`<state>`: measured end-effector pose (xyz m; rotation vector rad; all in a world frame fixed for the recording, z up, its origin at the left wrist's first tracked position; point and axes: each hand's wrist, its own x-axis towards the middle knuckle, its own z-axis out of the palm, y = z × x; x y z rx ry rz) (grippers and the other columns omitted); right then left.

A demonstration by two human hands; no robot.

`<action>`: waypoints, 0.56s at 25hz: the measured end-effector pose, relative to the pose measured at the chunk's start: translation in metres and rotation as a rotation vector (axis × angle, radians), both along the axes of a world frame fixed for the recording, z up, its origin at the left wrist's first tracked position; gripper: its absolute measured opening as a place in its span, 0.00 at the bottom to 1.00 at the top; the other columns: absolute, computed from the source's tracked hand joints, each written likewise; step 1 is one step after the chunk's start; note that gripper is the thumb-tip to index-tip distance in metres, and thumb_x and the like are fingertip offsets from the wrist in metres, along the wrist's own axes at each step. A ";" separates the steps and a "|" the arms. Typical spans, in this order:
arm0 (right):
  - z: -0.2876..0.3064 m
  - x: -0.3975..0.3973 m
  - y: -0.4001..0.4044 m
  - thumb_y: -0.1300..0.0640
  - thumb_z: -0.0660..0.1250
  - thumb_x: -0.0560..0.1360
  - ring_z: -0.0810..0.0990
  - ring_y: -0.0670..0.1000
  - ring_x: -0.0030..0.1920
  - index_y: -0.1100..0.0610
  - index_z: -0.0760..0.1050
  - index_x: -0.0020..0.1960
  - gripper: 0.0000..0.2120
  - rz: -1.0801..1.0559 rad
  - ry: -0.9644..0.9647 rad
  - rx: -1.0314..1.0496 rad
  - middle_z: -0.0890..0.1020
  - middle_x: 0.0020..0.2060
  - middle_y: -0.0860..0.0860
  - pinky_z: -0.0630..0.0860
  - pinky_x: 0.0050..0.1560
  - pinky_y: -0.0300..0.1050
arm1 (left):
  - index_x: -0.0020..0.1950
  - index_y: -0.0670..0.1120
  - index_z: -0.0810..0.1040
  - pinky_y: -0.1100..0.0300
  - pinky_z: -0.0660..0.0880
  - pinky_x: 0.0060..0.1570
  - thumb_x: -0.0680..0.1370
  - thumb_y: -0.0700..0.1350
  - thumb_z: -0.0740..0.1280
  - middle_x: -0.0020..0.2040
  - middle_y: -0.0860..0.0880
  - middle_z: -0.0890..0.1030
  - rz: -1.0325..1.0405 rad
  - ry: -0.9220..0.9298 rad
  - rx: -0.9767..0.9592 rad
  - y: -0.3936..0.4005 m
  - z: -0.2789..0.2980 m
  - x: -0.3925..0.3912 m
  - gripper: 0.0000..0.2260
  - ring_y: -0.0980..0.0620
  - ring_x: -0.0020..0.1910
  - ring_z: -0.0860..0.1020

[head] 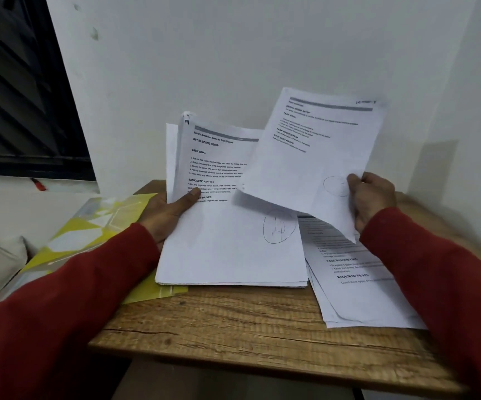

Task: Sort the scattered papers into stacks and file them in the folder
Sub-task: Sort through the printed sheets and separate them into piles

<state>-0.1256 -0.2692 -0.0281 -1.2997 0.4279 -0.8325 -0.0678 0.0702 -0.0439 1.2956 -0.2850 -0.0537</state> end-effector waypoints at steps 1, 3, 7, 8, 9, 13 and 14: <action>-0.002 0.000 0.003 0.63 0.68 0.77 0.84 0.55 0.43 0.57 0.81 0.39 0.08 0.010 0.018 -0.018 0.84 0.42 0.55 0.81 0.56 0.59 | 0.53 0.43 0.81 0.52 0.83 0.41 0.77 0.41 0.70 0.51 0.42 0.85 0.010 -0.003 0.012 -0.001 0.000 0.000 0.06 0.45 0.43 0.84; -0.004 0.000 0.008 0.62 0.67 0.77 0.85 0.57 0.46 0.57 0.82 0.41 0.08 0.035 0.046 -0.041 0.85 0.43 0.56 0.81 0.55 0.59 | 0.57 0.40 0.80 0.56 0.82 0.36 0.77 0.41 0.70 0.51 0.42 0.84 0.058 -0.009 0.037 0.007 0.006 0.002 0.10 0.47 0.40 0.85; -0.007 -0.003 0.020 0.63 0.66 0.79 0.83 0.54 0.41 0.57 0.80 0.44 0.07 0.132 0.135 -0.125 0.84 0.43 0.55 0.81 0.53 0.53 | 0.63 0.40 0.79 0.57 0.83 0.41 0.76 0.42 0.72 0.55 0.43 0.84 0.247 -0.058 0.024 0.062 0.033 0.018 0.16 0.51 0.42 0.85; -0.010 -0.004 0.025 0.62 0.65 0.79 0.82 0.52 0.41 0.57 0.81 0.48 0.05 0.177 0.202 -0.204 0.84 0.43 0.53 0.80 0.52 0.51 | 0.64 0.41 0.79 0.57 0.83 0.44 0.76 0.42 0.72 0.56 0.44 0.84 0.319 -0.086 0.003 0.079 0.040 0.021 0.16 0.51 0.44 0.84; -0.013 -0.005 0.031 0.61 0.65 0.79 0.82 0.51 0.42 0.57 0.80 0.52 0.06 0.221 0.285 -0.312 0.83 0.44 0.52 0.78 0.52 0.48 | 0.65 0.41 0.79 0.56 0.82 0.46 0.77 0.41 0.72 0.57 0.44 0.83 0.394 -0.116 -0.019 0.095 0.044 0.022 0.17 0.52 0.45 0.84; -0.019 -0.007 0.043 0.63 0.65 0.78 0.82 0.54 0.50 0.52 0.80 0.56 0.10 0.271 0.384 -0.578 0.83 0.48 0.51 0.76 0.59 0.48 | 0.65 0.42 0.79 0.55 0.83 0.46 0.76 0.41 0.73 0.54 0.49 0.84 0.526 -0.172 -0.100 0.124 0.052 0.019 0.17 0.53 0.45 0.85; -0.017 -0.008 0.042 0.64 0.65 0.78 0.82 0.55 0.52 0.50 0.80 0.54 0.11 0.272 0.372 -0.565 0.83 0.48 0.51 0.76 0.61 0.50 | 0.65 0.42 0.79 0.53 0.82 0.48 0.76 0.41 0.73 0.54 0.49 0.84 0.521 -0.167 -0.107 0.124 0.052 0.018 0.17 0.53 0.46 0.85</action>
